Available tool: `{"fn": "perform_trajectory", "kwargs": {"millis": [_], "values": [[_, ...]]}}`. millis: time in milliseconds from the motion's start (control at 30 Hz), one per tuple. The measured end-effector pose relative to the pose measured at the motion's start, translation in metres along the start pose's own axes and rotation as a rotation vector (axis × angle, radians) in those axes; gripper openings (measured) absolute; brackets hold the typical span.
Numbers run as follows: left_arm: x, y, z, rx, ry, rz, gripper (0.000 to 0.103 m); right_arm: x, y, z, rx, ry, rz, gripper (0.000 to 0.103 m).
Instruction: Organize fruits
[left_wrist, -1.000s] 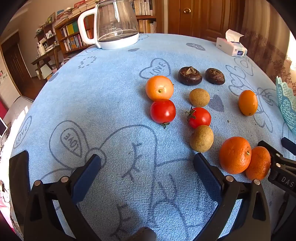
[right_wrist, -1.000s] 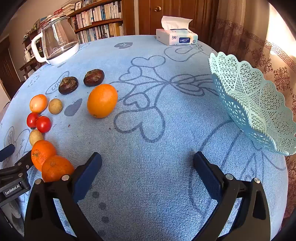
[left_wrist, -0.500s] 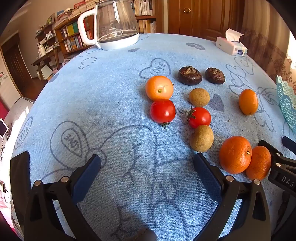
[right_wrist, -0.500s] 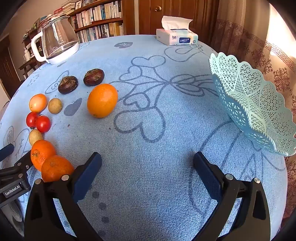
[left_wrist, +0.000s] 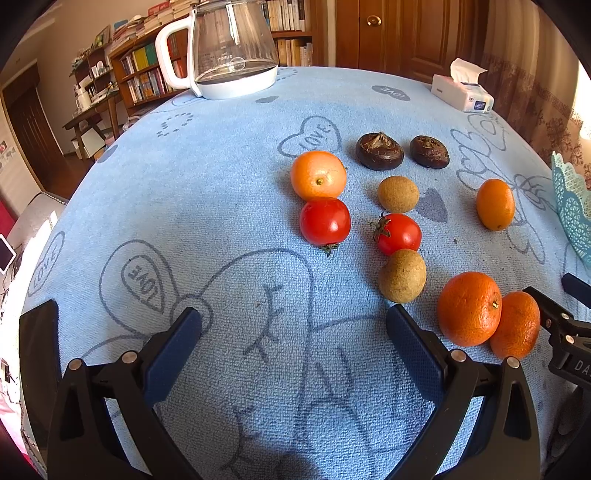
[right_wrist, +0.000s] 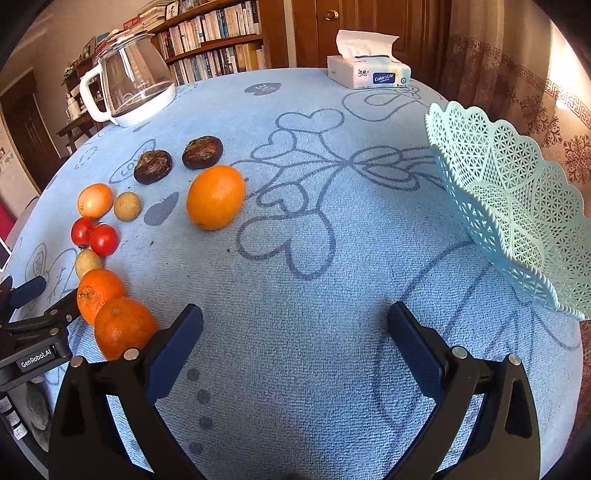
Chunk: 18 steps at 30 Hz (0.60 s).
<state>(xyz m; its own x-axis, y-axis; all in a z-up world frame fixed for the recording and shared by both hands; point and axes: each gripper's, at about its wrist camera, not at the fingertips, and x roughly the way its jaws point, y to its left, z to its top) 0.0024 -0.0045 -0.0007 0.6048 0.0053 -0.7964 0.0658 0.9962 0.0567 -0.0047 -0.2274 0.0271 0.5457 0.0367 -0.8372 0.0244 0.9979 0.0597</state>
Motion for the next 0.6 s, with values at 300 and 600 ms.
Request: {"fn": "perform_trajectory", "kwargs": {"millis": [300, 600], "values": [[-0.0001, 0.0005, -0.0001, 0.0, 0.0, 0.0, 0.098, 0.0005, 0.0007, -0.0009, -0.004, -0.001, 0.002, 0.101], [-0.0001, 0.0005, 0.0, -0.001, 0.0, -0.001, 0.098, -0.0011, -0.002, -0.0016, 0.006, -0.006, 0.013, 0.101]]}}
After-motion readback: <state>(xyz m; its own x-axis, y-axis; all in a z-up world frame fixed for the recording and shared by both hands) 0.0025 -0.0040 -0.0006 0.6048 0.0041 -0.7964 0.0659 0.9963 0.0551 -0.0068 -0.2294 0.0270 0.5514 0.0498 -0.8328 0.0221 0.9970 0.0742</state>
